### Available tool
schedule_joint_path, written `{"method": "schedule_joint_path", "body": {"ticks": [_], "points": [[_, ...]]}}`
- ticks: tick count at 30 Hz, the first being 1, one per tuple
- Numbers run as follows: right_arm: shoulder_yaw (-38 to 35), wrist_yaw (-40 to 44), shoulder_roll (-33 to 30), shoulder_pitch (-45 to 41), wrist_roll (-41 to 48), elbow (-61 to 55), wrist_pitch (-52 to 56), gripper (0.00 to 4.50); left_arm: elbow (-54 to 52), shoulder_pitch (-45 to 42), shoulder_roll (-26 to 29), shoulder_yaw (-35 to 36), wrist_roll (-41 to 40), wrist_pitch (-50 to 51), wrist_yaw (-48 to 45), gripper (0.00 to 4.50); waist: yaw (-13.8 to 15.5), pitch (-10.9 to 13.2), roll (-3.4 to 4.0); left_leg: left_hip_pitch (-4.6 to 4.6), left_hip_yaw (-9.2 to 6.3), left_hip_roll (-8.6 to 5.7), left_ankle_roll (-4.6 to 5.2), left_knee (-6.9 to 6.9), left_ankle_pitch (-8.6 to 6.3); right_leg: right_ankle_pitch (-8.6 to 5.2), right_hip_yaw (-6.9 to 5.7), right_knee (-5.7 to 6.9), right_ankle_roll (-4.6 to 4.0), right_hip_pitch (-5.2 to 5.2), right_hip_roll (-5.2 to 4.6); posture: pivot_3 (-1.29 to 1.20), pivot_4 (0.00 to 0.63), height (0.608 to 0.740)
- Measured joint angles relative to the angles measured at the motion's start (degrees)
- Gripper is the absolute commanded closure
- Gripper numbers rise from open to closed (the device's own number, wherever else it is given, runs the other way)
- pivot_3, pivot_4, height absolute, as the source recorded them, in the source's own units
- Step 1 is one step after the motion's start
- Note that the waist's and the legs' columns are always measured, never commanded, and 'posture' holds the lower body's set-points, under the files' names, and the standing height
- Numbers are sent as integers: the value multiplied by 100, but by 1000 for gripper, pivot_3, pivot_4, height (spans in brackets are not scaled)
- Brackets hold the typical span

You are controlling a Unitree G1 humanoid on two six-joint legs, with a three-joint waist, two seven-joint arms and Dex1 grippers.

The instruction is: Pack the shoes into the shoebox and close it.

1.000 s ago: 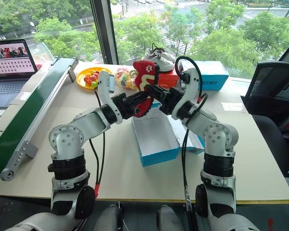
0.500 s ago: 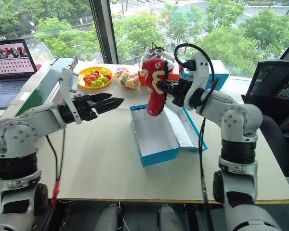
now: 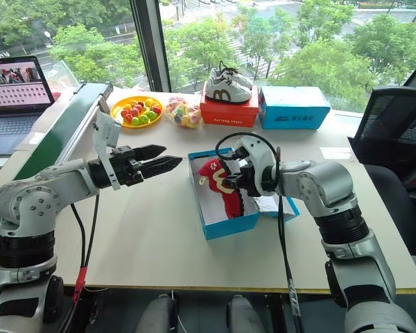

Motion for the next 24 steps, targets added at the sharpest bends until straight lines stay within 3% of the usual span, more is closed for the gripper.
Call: {"method": "schedule_joint_path", "body": {"ticks": [2,11,19,24], "points": [[32,33,68,1,-169,88,-165,3087,-2,0,28,31,0,2,25,0,-4,0,0,8,0,0,0,0,0,0,0,1,0,6,0,0,150,740],[12,-305,572,59,-759,110,-333,157,-59,-1,80,118,-23,14,100,0,22,0,0,2,1,0,-1,-4,0,-1,1,1,1,-2,0,0,150,740],[-435,-671,967,-305,-815,-789,-284,44,116,-66,298,195,81,1,198,0,-3,0,0,2,1,0,-1,-7,0,-1,1,3,1,-4,0,0,150,740],[-827,-487,1041,-533,-619,-826,-323,44,192,-83,365,221,231,-8,270,0,34,0,0,2,1,0,-1,-6,0,-1,-1,2,1,-4,-1,0,150,740]]}}
